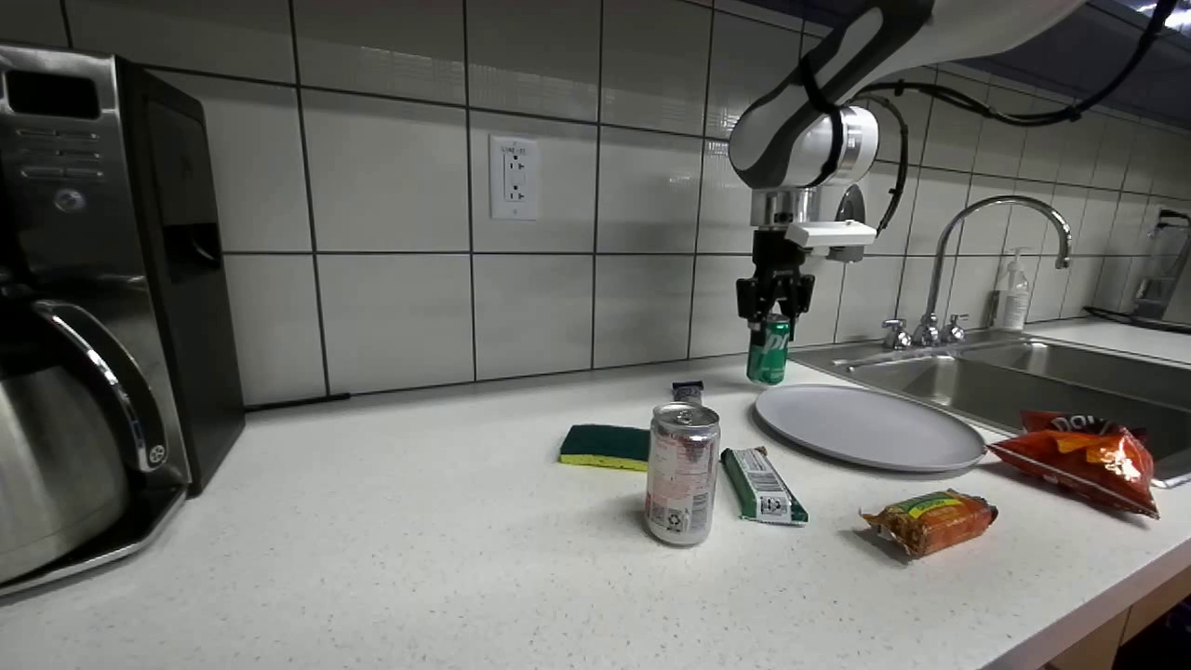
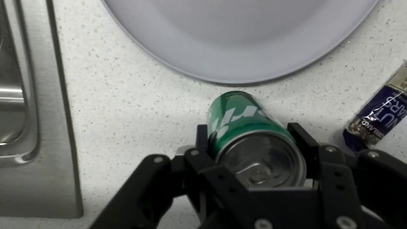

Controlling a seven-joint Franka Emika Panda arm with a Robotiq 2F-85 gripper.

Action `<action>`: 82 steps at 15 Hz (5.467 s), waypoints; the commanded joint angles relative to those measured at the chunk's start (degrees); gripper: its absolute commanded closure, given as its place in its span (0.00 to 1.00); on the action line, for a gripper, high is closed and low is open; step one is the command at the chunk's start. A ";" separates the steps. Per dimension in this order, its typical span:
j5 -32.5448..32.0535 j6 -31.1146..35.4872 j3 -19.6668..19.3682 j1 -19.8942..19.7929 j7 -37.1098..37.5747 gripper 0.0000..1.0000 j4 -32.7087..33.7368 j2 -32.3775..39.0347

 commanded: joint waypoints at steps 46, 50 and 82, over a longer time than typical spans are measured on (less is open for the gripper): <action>0.38 -11.03 1.30 -2.11 0.21 0.00 7.12 3.16; 0.28 -10.28 1.41 -2.09 -0.03 0.00 4.17 0.91; 3.35 -10.21 2.82 -0.29 1.45 0.00 -6.42 -5.95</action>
